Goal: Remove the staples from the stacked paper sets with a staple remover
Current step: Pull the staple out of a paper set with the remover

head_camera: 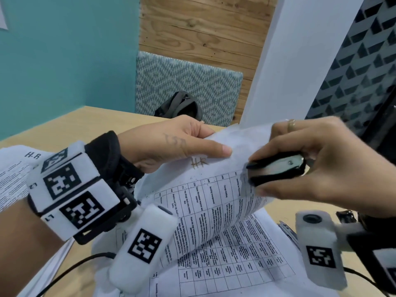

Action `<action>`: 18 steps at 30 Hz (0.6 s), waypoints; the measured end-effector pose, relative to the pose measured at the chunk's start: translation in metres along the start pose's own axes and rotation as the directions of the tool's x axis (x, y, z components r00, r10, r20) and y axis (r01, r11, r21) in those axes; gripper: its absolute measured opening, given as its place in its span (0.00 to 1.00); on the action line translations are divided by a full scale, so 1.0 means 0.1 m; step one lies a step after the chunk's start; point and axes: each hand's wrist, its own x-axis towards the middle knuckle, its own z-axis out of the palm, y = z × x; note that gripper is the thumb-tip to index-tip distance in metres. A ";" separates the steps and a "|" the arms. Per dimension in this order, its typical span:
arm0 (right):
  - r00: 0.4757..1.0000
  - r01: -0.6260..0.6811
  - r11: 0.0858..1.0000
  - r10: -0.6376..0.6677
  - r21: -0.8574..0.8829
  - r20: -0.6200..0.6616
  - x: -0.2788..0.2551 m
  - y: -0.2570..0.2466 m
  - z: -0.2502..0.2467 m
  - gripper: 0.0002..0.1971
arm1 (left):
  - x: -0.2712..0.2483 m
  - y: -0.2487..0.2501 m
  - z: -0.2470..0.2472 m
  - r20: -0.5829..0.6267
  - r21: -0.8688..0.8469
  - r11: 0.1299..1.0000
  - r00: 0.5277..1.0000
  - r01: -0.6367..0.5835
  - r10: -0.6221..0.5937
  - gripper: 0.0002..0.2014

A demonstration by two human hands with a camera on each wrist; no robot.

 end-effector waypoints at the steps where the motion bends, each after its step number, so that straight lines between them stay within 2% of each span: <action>1: 1.000 -0.008 0.999 0.009 -0.036 0.029 0.01 0.00 0.03 0.14 | 0.01 -0.01 -0.01 -0.032 0.002 1.000 0.999 0.005 -0.005 0.06; 5: 0.985 -0.059 0.977 0.091 -0.205 0.148 0.02 0.05 0.10 0.19 | 0.05 -0.04 -0.04 -0.128 0.049 0.998 0.992 0.029 -0.022 0.06; 8: 0.978 -0.081 0.978 0.114 -0.191 0.173 0.02 0.07 0.06 0.22 | 0.04 -0.06 -0.06 -0.103 0.046 0.998 0.994 0.046 -0.041 0.08; 11: 0.986 -0.082 0.993 0.094 -0.089 0.137 0.00 0.08 -0.02 0.23 | 0.05 -0.07 -0.08 -0.063 0.091 0.993 0.995 0.076 -0.071 0.07; 14: 0.987 -0.132 0.988 0.123 0.084 0.106 -0.01 0.10 -0.06 0.26 | 0.05 -0.09 -0.08 0.047 0.122 0.990 0.995 0.077 -0.083 0.15; 16: 0.976 -0.177 0.967 0.148 0.185 0.161 -0.01 0.14 -0.05 0.26 | 0.02 -0.07 -0.05 0.119 0.097 0.992 0.989 0.075 -0.087 0.08; 18: 0.961 -0.221 0.925 0.152 0.309 0.230 0.00 0.15 -0.06 0.26 | 0.01 -0.06 -0.04 0.143 0.094 0.994 0.988 0.051 -0.064 0.06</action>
